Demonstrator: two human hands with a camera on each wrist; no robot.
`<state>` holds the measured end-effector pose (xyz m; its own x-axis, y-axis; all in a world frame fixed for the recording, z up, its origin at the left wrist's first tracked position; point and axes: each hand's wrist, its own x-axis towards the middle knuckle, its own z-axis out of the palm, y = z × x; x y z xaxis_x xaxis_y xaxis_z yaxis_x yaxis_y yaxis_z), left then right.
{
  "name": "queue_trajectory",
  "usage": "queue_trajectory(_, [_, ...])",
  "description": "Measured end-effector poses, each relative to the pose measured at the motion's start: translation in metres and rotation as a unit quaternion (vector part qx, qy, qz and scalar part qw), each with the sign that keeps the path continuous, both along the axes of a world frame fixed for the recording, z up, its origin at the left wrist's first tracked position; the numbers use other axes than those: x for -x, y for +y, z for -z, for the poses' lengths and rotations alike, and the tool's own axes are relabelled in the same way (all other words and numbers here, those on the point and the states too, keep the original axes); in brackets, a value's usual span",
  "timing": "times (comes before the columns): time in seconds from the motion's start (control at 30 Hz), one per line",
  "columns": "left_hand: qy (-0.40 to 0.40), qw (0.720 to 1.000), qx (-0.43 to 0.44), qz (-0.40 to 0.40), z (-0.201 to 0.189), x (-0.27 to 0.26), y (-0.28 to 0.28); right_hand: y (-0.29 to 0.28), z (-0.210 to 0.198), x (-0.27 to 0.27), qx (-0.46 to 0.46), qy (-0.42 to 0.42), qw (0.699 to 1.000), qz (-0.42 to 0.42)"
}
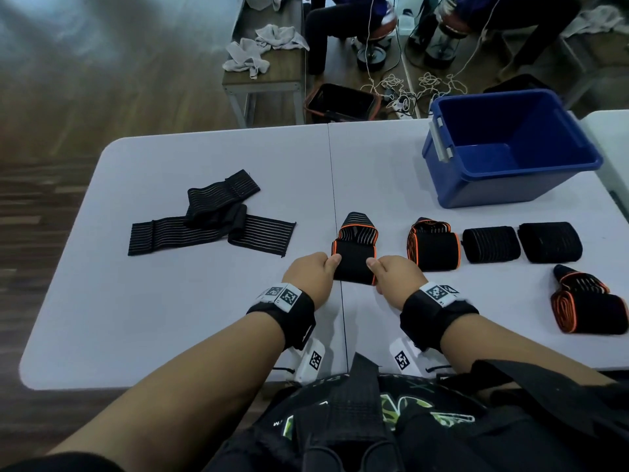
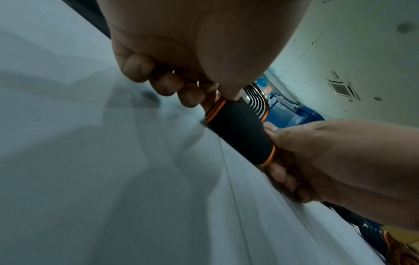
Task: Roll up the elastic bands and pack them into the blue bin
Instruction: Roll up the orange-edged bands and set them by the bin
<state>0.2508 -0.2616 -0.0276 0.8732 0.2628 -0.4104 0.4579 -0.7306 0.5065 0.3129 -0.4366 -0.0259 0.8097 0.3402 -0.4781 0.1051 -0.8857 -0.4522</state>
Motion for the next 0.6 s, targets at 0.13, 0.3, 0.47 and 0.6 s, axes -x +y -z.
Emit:
queue_trajectory(0.13, [-0.070,0.996,0.057,-0.023,-0.006,-0.006,0.011,0.002,0.002,-0.001,0.023,0.000,1.000,-0.004])
queue_trajectory(0.3, [-0.082,0.982,0.171,-0.024,-0.009,-0.013,0.014,0.002,-0.008,0.001,0.025,0.002,0.999,0.027])
queue_trajectory(0.47, [-0.068,0.969,0.228,-0.071,-0.007,0.003,0.020,-0.008,-0.007,0.013,-0.052,-0.010,0.993,0.103])
queue_trajectory(0.6, [-0.065,0.958,0.268,-0.077,-0.013,0.023,0.013,-0.015,-0.011,0.028,-0.086,-0.022,0.993,0.072])
